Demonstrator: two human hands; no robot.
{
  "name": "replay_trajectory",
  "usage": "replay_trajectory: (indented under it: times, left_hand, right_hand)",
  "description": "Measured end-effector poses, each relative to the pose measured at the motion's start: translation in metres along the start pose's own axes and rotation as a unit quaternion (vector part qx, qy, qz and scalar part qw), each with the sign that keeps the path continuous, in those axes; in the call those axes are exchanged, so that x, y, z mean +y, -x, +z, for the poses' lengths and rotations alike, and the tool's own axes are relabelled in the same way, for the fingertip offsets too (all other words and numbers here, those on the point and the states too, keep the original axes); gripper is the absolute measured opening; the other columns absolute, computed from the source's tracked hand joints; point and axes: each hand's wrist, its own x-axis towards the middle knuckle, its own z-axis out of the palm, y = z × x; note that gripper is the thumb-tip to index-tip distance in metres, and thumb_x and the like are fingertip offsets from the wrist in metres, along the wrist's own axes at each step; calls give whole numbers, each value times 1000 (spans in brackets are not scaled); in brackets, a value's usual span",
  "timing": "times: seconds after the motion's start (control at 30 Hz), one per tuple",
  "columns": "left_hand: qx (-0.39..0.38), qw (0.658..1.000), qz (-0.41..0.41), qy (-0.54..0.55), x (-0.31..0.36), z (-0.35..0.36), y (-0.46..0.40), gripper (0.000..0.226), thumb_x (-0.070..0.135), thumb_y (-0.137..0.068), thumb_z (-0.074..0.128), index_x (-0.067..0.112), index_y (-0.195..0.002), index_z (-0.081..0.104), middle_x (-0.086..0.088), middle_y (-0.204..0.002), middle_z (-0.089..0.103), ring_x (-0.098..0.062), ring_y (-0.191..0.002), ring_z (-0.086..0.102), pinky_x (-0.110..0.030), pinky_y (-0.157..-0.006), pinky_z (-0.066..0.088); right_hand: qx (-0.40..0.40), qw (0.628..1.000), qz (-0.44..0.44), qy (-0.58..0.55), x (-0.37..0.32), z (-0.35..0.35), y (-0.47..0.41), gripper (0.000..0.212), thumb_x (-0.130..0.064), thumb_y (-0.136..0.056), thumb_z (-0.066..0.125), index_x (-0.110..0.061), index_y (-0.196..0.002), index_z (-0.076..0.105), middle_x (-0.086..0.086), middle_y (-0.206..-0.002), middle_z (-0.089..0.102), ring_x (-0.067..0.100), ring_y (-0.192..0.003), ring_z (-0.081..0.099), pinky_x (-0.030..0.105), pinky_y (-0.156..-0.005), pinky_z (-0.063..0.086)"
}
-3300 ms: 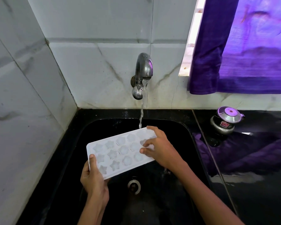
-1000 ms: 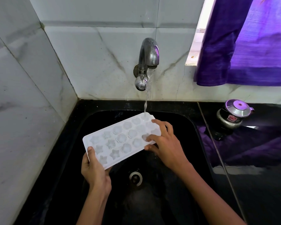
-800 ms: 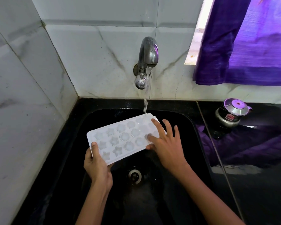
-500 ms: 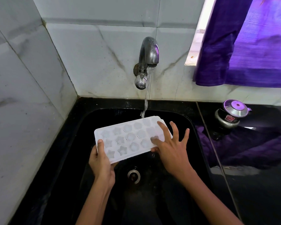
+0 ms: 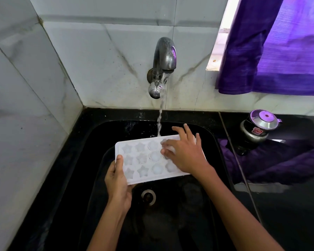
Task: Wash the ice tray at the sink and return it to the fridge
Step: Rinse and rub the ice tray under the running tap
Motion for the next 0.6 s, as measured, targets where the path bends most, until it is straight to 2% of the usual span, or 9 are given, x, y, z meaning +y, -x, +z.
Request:
replay_trajectory:
  times: [0.1,0.23,0.33,0.43,0.53,0.6]
  left_hand:
    - [6,1000,10,0,2,-4,0,21,35,-93,53,18,-99,64,-3,-92,73,-16,-74,72,-31,-54,56]
    - [8,1000,9,3,3,-9,0,22,36,-93,54,18,-99,65,-3,-92,73,-16,-73,72,-29,-52,55]
    - [7,1000,6,5,4,-9,-1,22,36,-93,54,18,-101,64,-3,-93,73,-17,-73,72,-30,-52,56]
    - [6,1000,8,4,7,-9,-4,23,36,-92,54,17,-101,64,-4,-92,72,-17,-72,72,-29,-50,55]
    - [5,1000,12,0,6,-9,-7,26,36,-92,55,14,-102,64,-6,-94,72,-18,-71,72,-30,-50,55]
    - [5,1000,7,2,5,-9,-8,27,36,-92,54,13,-105,63,-6,-93,73,-18,-71,72,-29,-49,55]
  right_hand:
    - [9,998,-32,62,-3,12,-5,28,-41,-96,47,-38,-122,56,-3,-159,2,27,-143,-22,57,-112,-8]
    - [68,990,-46,112,-5,12,-9,25,-51,-86,57,-35,-102,67,0,-159,8,33,-143,-19,59,-109,-14]
    - [78,985,-60,141,-5,17,-13,22,-51,-79,67,-36,-95,70,4,-159,13,37,-143,-15,63,-105,-12]
    - [83,986,-87,118,-7,15,-15,20,-49,-79,67,-37,-94,73,2,-157,19,38,-144,-4,63,-107,-6]
    - [67,991,-54,101,-8,4,-17,29,-57,-78,60,-37,-96,72,-8,-159,5,31,-143,-18,56,-109,-15]
    - [61,992,-42,98,-10,-1,-18,30,-59,-77,61,-37,-94,72,-10,-158,2,29,-142,-20,55,-109,-15]
